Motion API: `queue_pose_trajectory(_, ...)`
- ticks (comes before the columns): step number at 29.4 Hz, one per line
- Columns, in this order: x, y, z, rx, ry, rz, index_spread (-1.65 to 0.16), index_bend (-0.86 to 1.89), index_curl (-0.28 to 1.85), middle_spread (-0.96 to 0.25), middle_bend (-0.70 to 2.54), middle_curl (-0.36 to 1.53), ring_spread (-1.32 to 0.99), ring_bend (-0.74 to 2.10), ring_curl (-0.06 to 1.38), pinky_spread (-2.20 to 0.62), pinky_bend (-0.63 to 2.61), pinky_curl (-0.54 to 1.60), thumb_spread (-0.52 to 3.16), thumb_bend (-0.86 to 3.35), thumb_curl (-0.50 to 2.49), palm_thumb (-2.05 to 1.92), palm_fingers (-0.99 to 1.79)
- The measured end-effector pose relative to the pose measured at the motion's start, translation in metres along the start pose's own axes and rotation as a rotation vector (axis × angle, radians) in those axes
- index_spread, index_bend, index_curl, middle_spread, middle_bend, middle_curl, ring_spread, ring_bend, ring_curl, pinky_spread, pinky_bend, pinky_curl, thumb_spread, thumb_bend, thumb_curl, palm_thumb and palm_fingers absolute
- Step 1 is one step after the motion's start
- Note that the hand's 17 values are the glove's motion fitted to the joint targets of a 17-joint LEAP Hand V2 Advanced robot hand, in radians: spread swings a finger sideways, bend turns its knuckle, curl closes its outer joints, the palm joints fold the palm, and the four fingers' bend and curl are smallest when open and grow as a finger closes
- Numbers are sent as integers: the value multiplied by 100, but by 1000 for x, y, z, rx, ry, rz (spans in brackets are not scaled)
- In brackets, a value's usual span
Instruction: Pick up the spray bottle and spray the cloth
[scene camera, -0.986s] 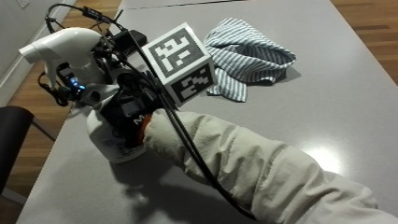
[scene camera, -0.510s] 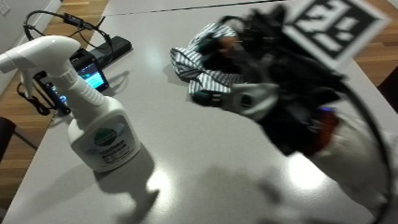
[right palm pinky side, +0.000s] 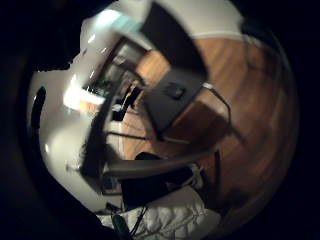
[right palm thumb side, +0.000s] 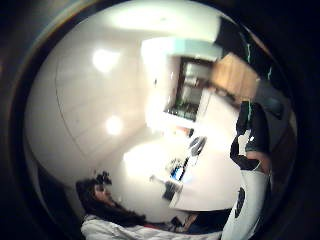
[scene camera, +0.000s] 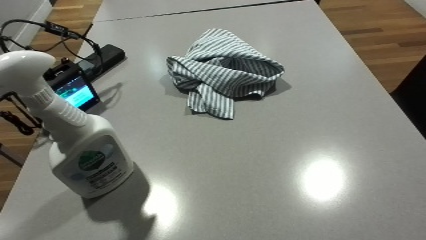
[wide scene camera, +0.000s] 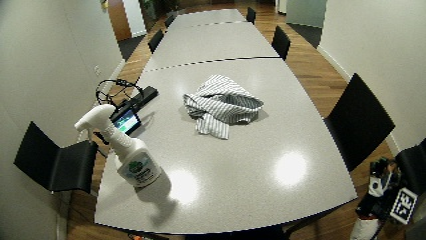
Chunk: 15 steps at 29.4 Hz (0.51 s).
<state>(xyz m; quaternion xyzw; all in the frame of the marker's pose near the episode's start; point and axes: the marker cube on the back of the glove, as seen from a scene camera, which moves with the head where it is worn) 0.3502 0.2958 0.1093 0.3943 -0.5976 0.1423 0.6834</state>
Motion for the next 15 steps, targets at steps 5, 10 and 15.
queue_pose_trajectory(5,143,1,-102,288,127,235,-26,14,45,-3,38,51,-8,41,47,-5,24,39,105,1,63,119,80)
queue_pose_trajectory(10,161,3,-112,311,149,269,-25,14,44,-3,39,53,-8,39,48,-7,23,41,115,2,63,120,82)
queue_pose_trajectory(15,161,3,-112,311,149,269,-24,14,43,-3,39,53,-8,39,49,-9,24,42,123,3,62,119,83)
